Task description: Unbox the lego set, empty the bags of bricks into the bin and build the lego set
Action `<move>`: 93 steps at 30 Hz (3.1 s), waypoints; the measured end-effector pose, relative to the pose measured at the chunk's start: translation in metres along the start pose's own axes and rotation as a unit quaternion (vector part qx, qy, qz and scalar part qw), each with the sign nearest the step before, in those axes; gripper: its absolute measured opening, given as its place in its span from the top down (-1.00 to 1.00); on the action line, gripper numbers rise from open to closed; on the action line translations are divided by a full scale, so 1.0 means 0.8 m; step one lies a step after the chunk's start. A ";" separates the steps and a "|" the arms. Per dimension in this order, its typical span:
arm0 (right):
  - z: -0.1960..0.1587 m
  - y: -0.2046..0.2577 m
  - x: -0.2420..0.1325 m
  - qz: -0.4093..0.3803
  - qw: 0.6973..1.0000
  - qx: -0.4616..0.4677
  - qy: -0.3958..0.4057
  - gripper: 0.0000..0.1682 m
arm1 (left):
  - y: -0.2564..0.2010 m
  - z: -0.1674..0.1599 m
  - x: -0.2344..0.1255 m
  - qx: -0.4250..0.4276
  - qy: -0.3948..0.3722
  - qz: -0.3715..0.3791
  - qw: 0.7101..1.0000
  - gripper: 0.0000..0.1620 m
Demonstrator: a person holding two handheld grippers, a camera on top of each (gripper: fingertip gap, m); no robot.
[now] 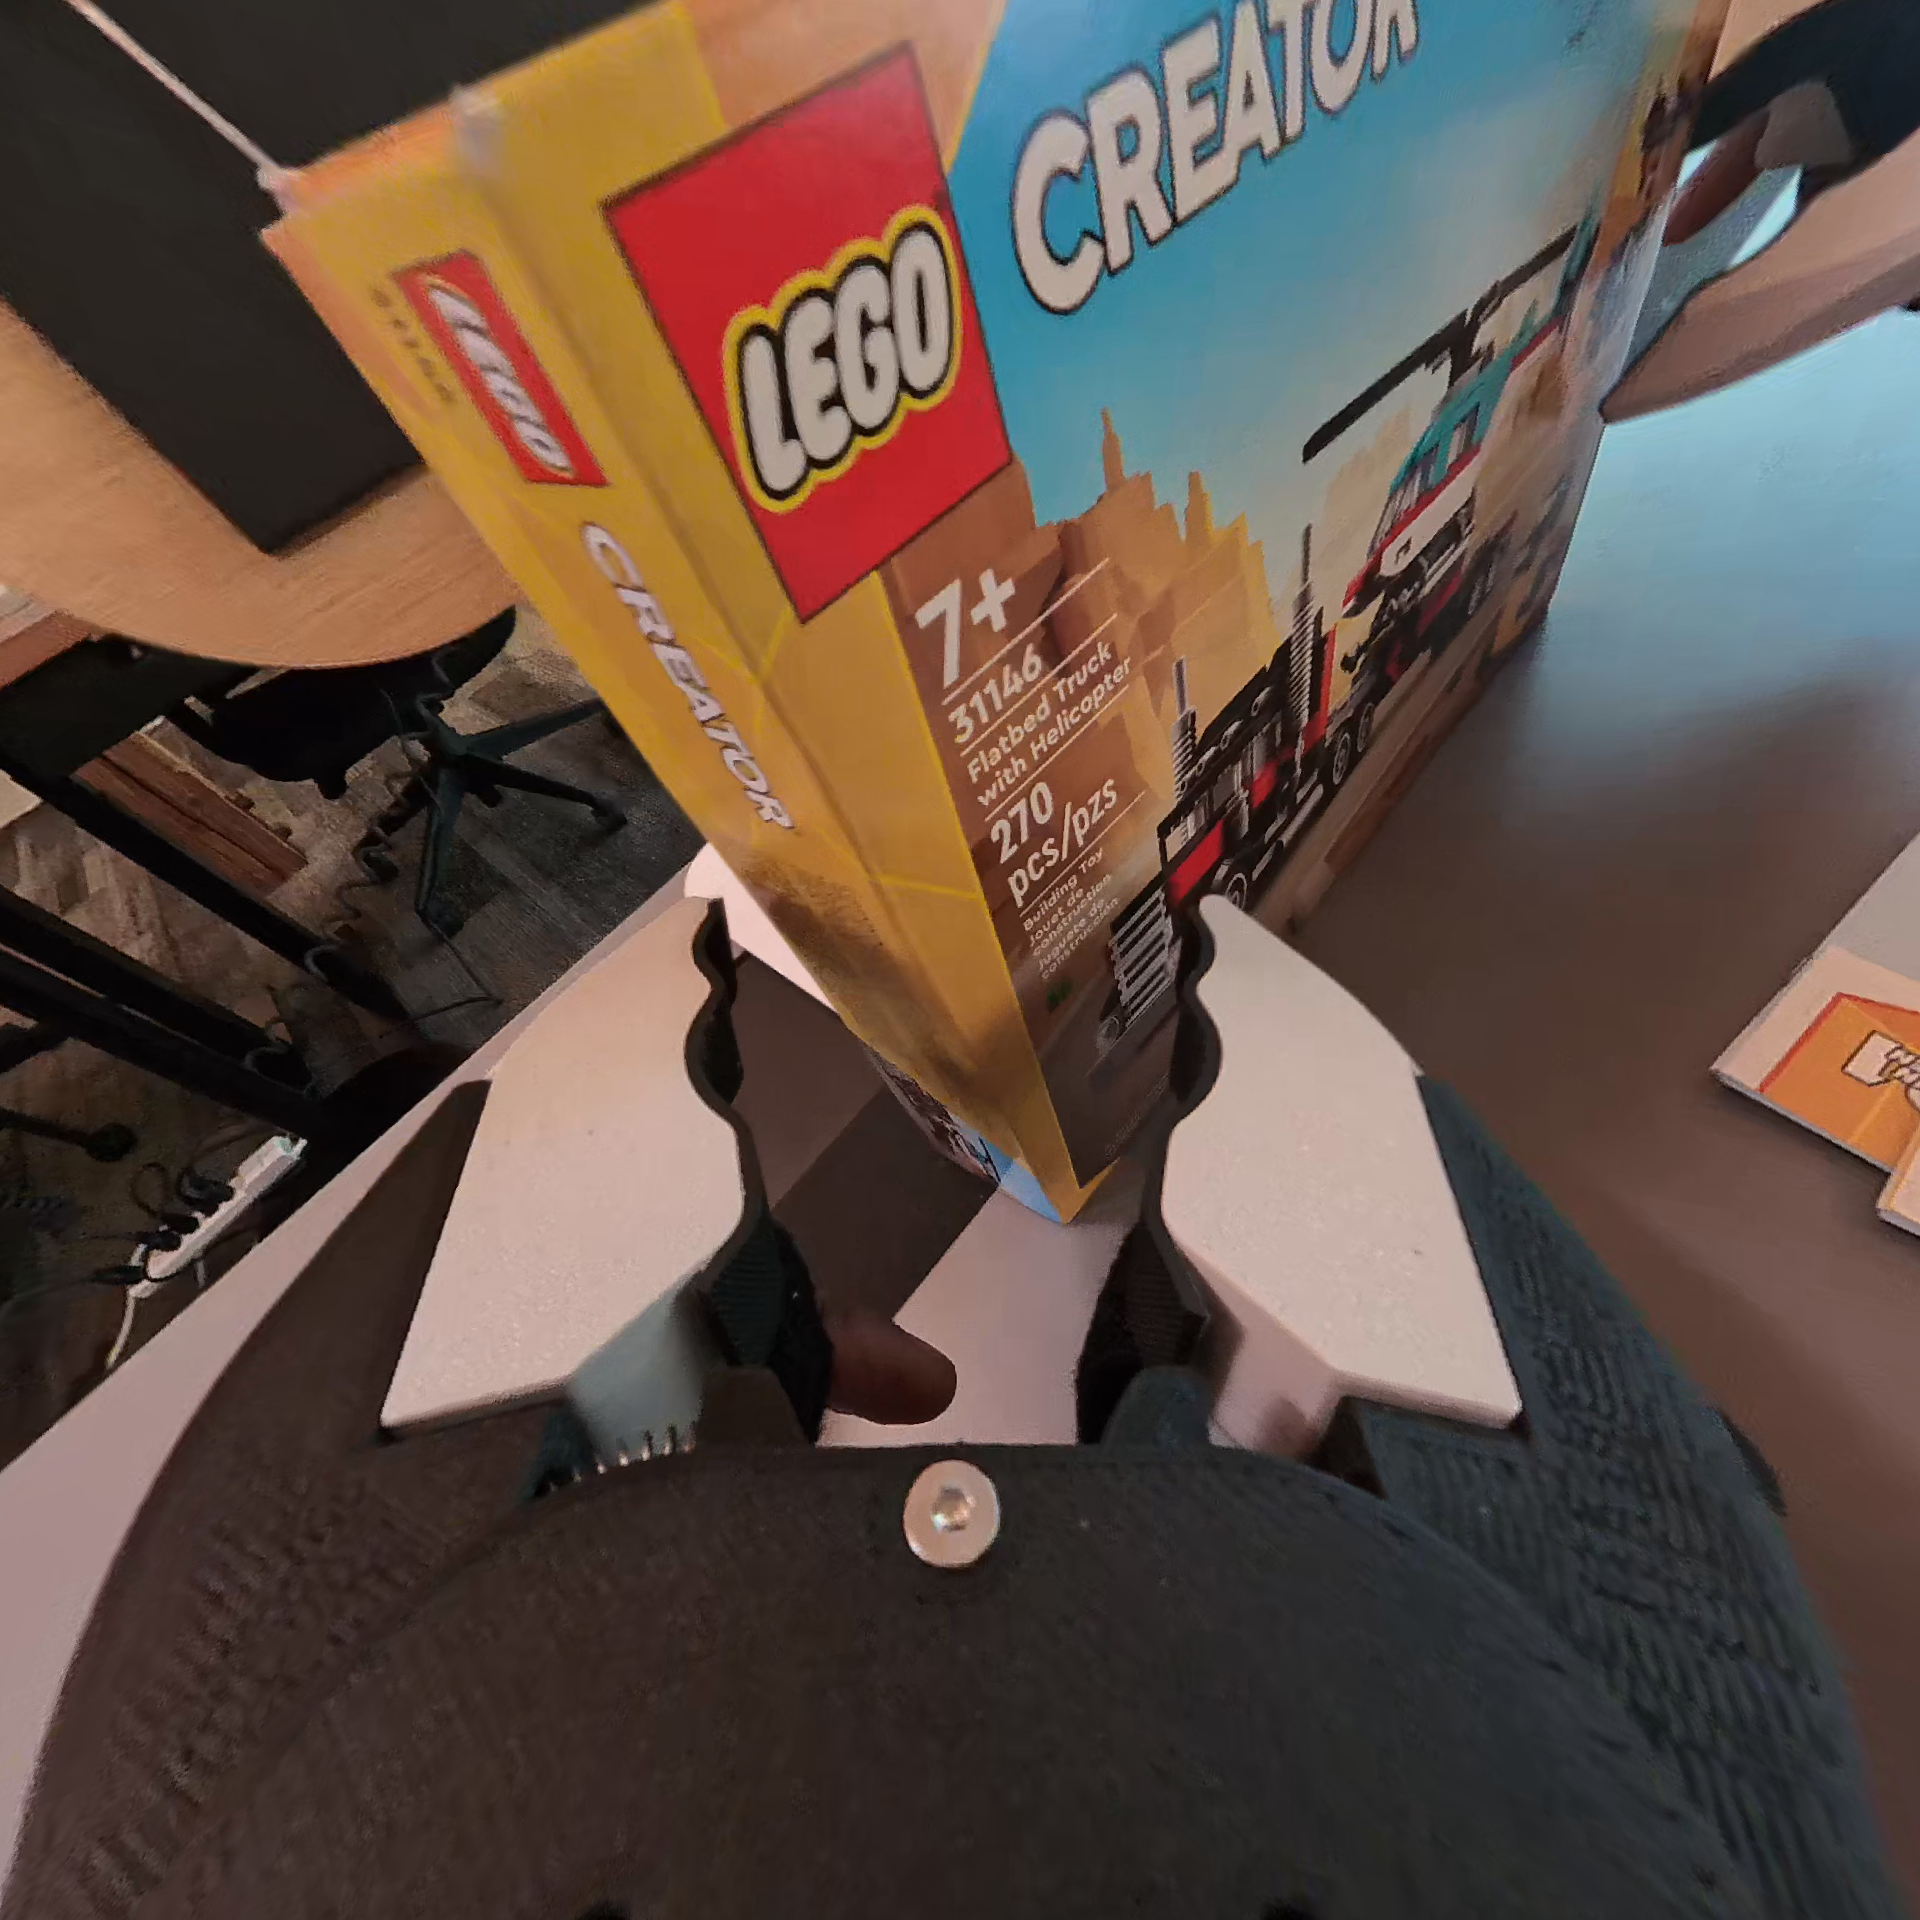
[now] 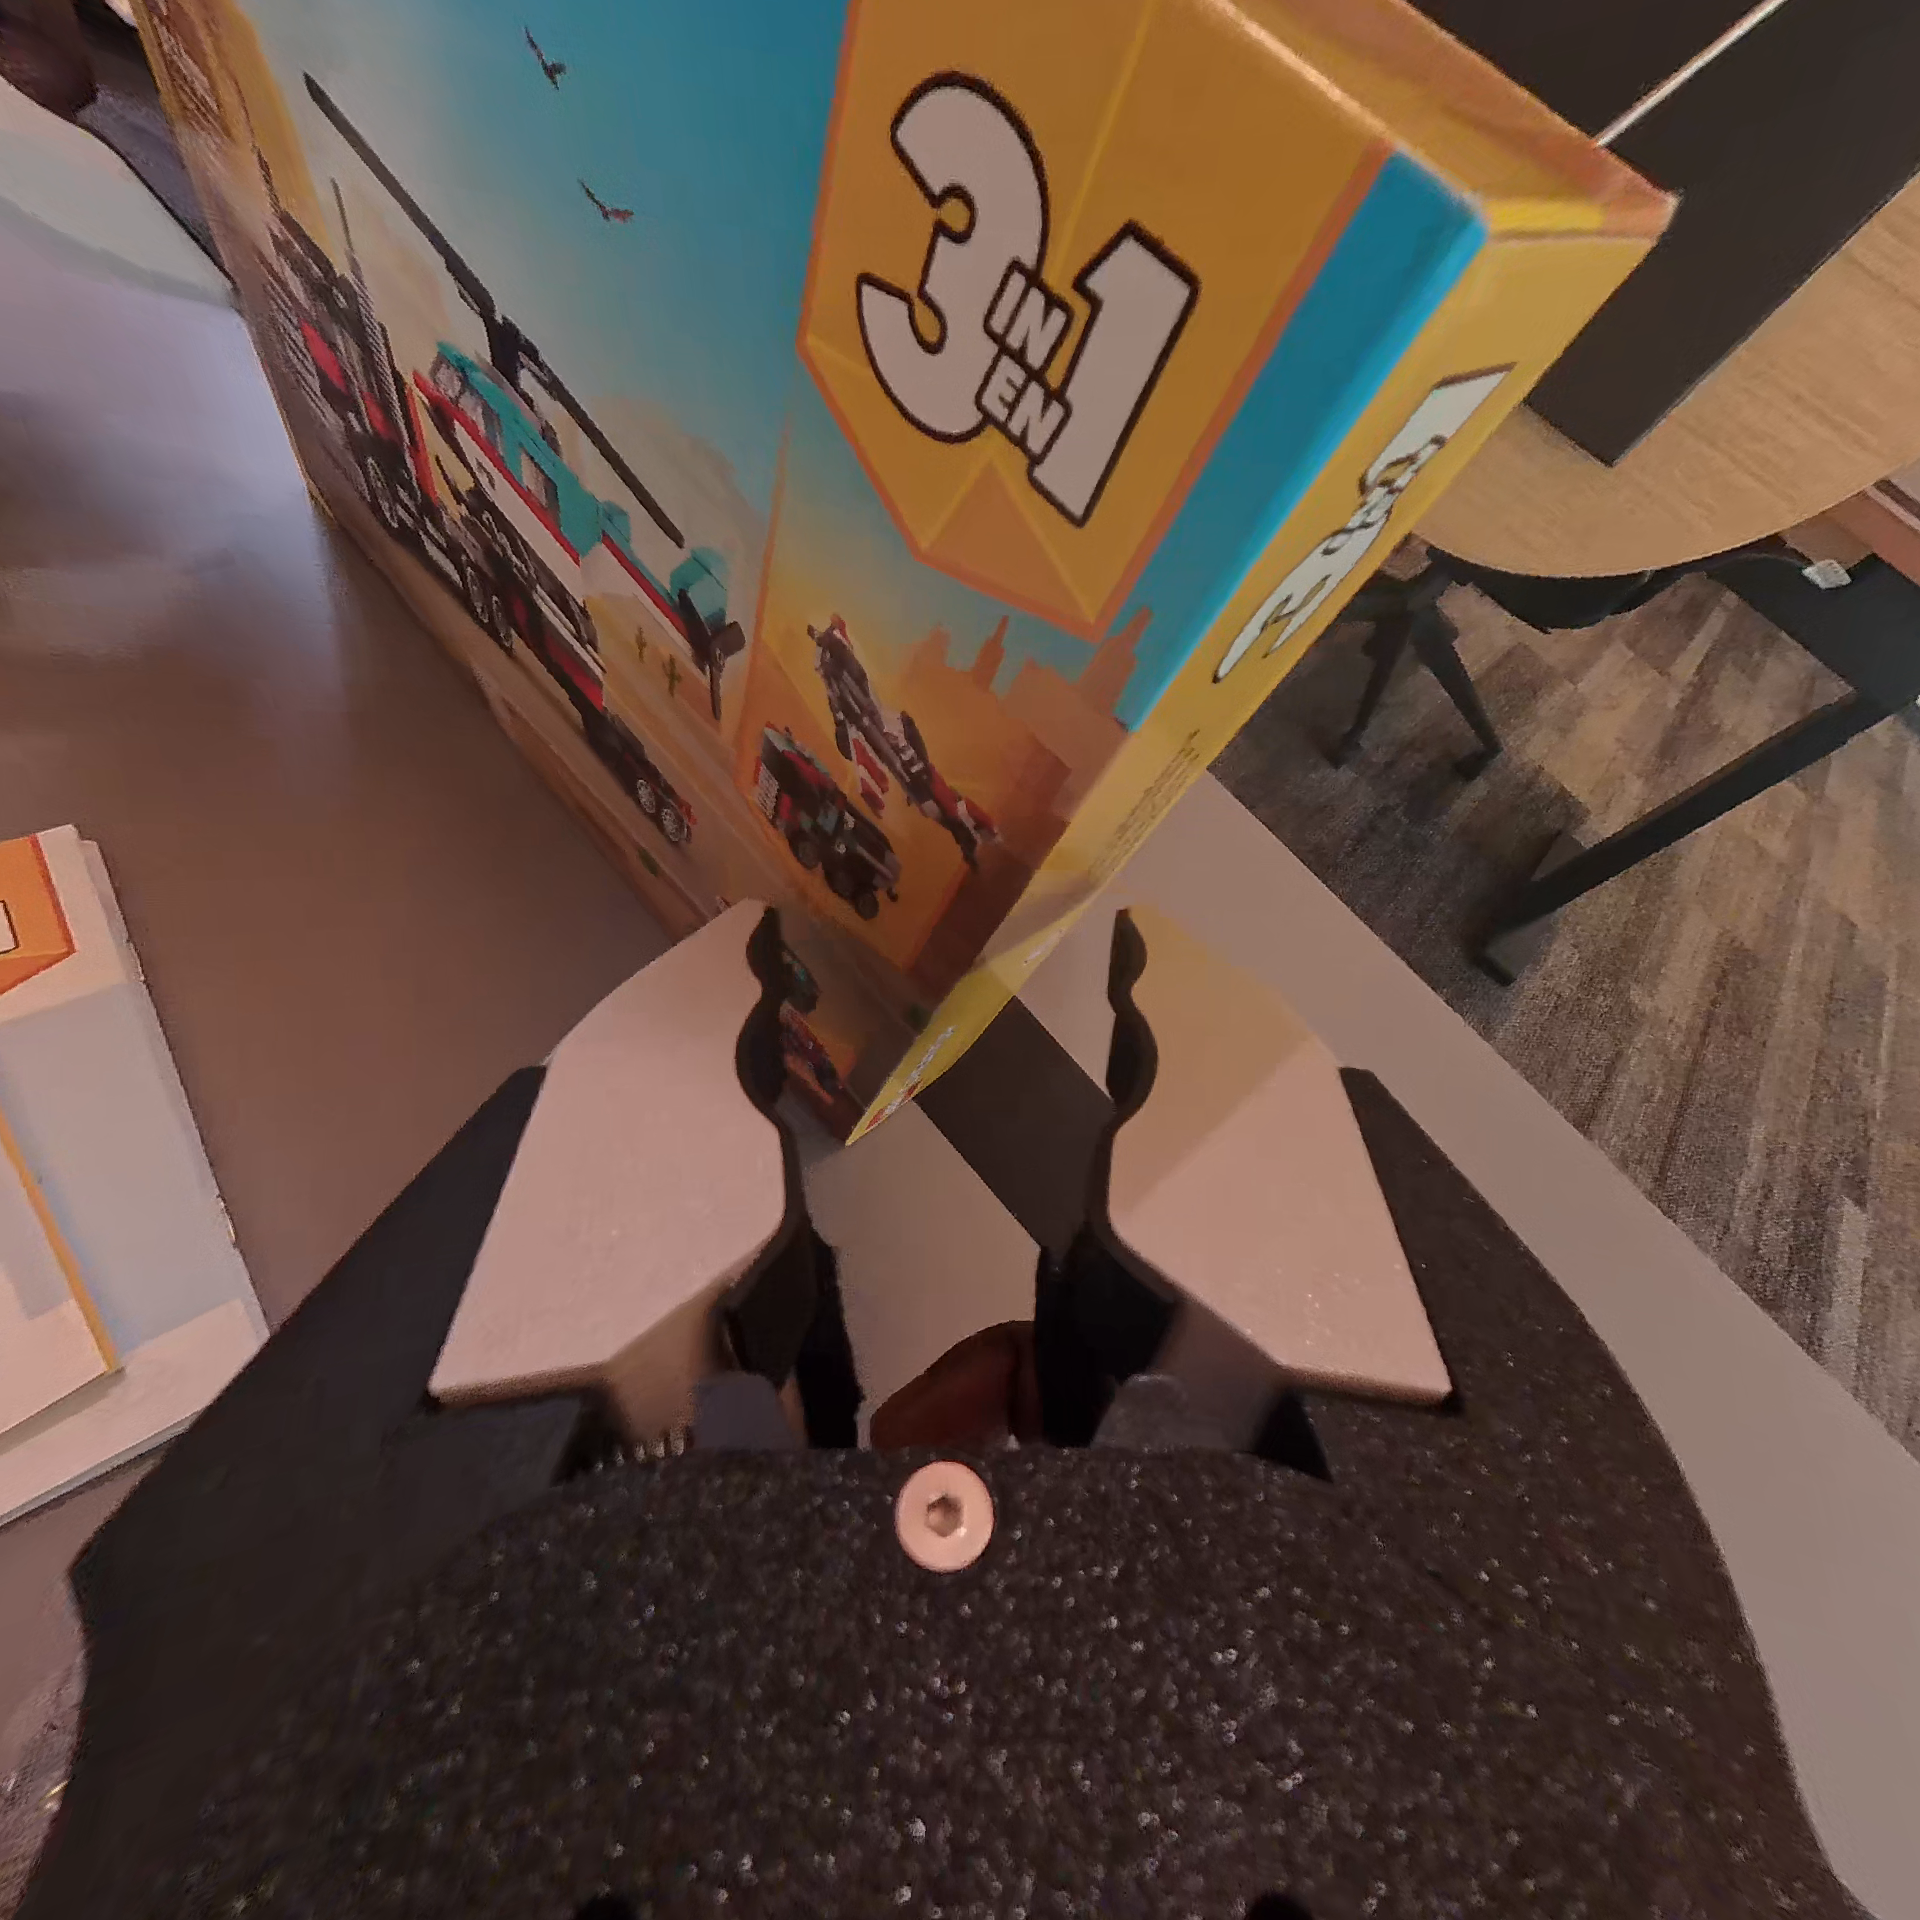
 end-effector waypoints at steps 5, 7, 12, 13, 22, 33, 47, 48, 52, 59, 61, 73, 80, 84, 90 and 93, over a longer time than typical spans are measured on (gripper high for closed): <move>0.006 -0.008 -0.029 0.001 1.000 0.030 0.006 0.08 | 0.005 0.010 -0.030 -0.005 0.000 0.019 1.000 -0.06; 0.011 -0.007 -0.053 0.002 0.999 0.041 0.003 0.03 | 0.006 0.015 -0.049 -0.006 0.003 0.033 0.999 -0.07; 0.024 0.029 -0.118 0.057 0.997 0.042 0.007 0.04 | -0.018 0.043 -0.098 -0.040 0.030 0.016 0.999 -0.07; 0.024 0.042 -0.127 0.080 0.996 0.040 0.017 0.07 | -0.032 0.049 -0.108 -0.047 0.041 -0.005 0.998 -0.07; 0.006 0.183 -0.137 0.323 0.937 -0.101 0.085 0.19 | -0.227 0.031 -0.190 -0.013 0.097 -0.163 0.982 0.09; -0.039 0.229 -0.112 0.421 0.858 -0.246 0.160 -0.24 | -0.248 -0.024 -0.203 -0.079 0.055 -0.165 0.982 0.22; -0.024 0.242 -0.072 0.281 0.946 -0.064 0.148 0.10 | -0.230 -0.030 -0.207 -0.061 0.030 -0.081 0.994 0.25; -0.021 0.246 -0.068 0.256 0.953 -0.041 0.155 0.10 | -0.226 -0.029 -0.209 -0.066 0.024 -0.067 0.995 0.25; -0.003 0.265 -0.049 0.164 0.968 0.032 0.185 0.13 | -0.218 -0.032 -0.212 -0.077 0.031 -0.044 0.996 0.27; 0.018 0.268 -0.029 0.193 0.957 0.070 0.204 -0.45 | -0.222 -0.045 -0.184 -0.102 0.127 -0.045 0.986 0.03; 0.015 0.238 -0.043 0.192 0.963 0.053 0.180 -0.54 | -0.222 -0.043 -0.172 -0.095 0.151 -0.033 0.983 -0.05; -0.048 0.178 -0.061 0.178 0.964 0.033 0.192 -0.36 | -0.223 -0.035 -0.102 -0.077 0.220 -0.064 0.970 -0.11; -0.045 0.174 -0.063 0.151 0.969 0.018 0.196 -0.43 | -0.206 -0.031 -0.110 -0.078 0.255 -0.055 0.962 -0.15; -0.052 0.168 -0.060 0.186 0.951 0.041 0.245 -0.48 | -0.204 -0.038 -0.126 -0.120 0.282 -0.047 0.951 -0.21; -0.071 0.125 -0.078 0.141 0.942 0.085 0.291 -0.48 | -0.207 -0.046 -0.125 -0.129 0.280 -0.058 0.949 -0.21; -0.050 0.145 -0.072 0.186 0.959 0.074 0.203 -0.41 | -0.210 -0.045 -0.120 -0.131 0.276 -0.070 0.950 -0.19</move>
Point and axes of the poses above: each gripper's, where its closed fingertips meet, x out along the fingers, z out of its top, y = z × x across the jaws, the point moved 8 cm from there along -x, back along the fingers, and after that the axes turned 1 degree about y, right-handed, at the moved point
